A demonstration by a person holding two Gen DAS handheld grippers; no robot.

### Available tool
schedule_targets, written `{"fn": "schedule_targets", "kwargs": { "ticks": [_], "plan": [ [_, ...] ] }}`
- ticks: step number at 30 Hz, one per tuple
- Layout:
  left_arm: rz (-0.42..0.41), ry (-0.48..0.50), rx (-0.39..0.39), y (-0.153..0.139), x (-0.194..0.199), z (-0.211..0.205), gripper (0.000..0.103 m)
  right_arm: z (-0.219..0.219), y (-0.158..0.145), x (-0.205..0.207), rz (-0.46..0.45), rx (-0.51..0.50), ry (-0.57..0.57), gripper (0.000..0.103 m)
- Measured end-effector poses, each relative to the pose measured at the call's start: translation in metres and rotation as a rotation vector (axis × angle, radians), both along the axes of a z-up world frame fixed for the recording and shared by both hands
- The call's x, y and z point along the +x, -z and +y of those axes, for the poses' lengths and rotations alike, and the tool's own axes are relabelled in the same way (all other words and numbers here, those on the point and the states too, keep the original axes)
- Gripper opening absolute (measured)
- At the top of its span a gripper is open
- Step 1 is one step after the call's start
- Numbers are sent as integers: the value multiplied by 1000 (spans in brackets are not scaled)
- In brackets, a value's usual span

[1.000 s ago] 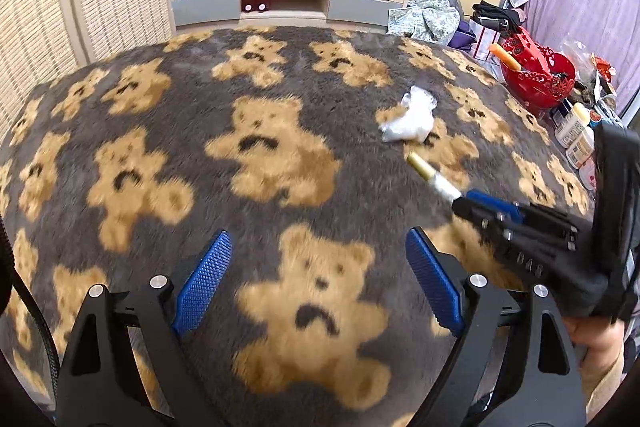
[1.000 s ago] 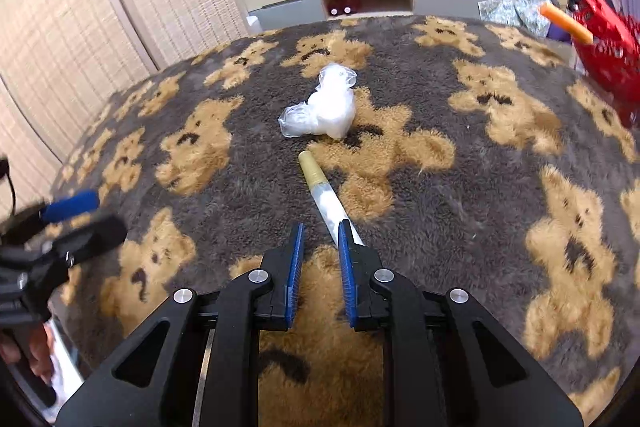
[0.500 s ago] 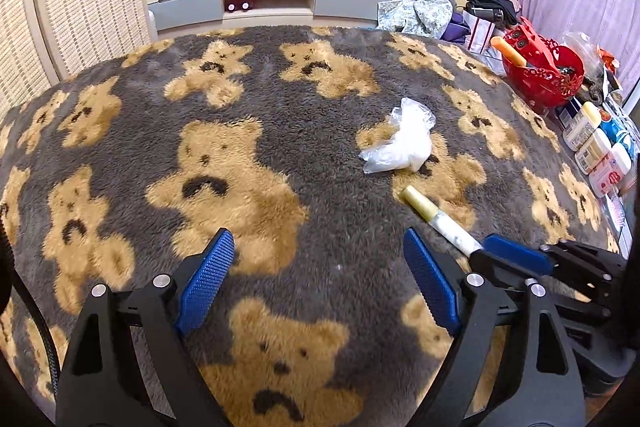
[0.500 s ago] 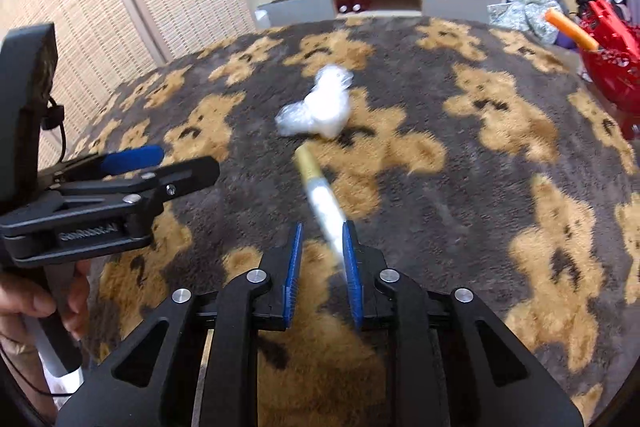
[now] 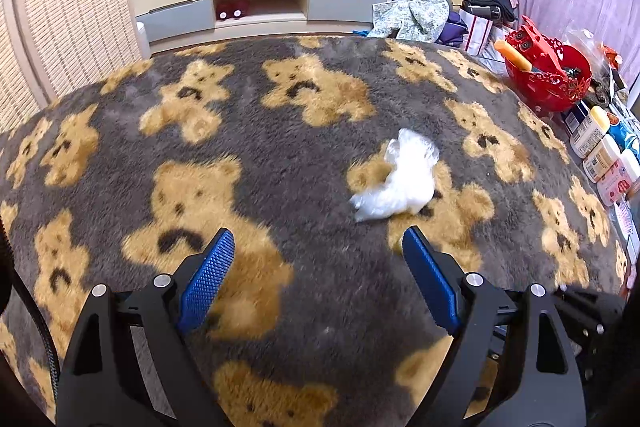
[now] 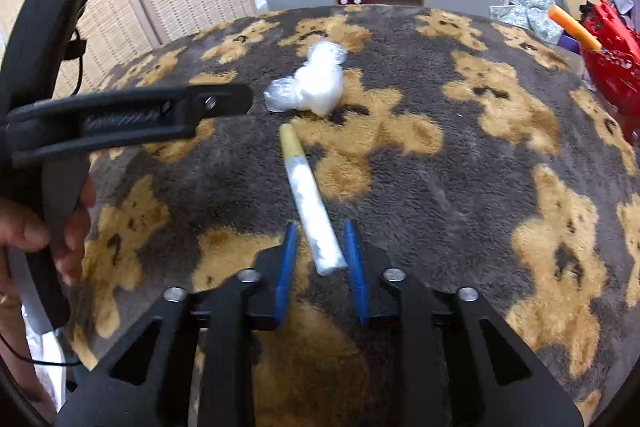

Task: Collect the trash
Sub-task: 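Grasp the clear plastic bag with the left tool while the right tool holds the stick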

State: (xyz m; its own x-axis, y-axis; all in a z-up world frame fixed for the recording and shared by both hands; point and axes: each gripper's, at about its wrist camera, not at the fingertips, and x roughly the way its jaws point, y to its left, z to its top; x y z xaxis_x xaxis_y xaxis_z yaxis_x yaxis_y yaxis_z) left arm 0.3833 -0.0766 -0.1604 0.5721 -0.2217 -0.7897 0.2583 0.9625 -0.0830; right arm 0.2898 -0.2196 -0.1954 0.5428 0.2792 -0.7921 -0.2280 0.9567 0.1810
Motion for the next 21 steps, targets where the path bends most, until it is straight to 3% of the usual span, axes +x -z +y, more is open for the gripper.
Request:
{"fn": "schedule_targets", "kwargs": {
  "ticks": [4, 8, 13, 15, 16, 21],
  "plan": [
    [-1, 27, 4, 3, 13, -19, 80, -20, -2, -9, 18, -21, 55, 17],
    [0, 62, 11, 7, 22, -40, 76, -48, 0, -21, 39, 21, 95, 14],
    [28, 100, 7, 18, 34, -60, 54, -54, 0, -27, 43, 34, 98, 15],
    [41, 112, 11, 22, 36, -64, 33, -54, 0, -29, 39, 36, 99, 15],
    [46, 115, 11, 23, 36, -64, 28, -54, 0, -30, 37, 37, 101, 15],
    [37, 115, 24, 14, 13, -57, 22, -49, -3, -42, 38, 45, 116, 14]
  ]
}}
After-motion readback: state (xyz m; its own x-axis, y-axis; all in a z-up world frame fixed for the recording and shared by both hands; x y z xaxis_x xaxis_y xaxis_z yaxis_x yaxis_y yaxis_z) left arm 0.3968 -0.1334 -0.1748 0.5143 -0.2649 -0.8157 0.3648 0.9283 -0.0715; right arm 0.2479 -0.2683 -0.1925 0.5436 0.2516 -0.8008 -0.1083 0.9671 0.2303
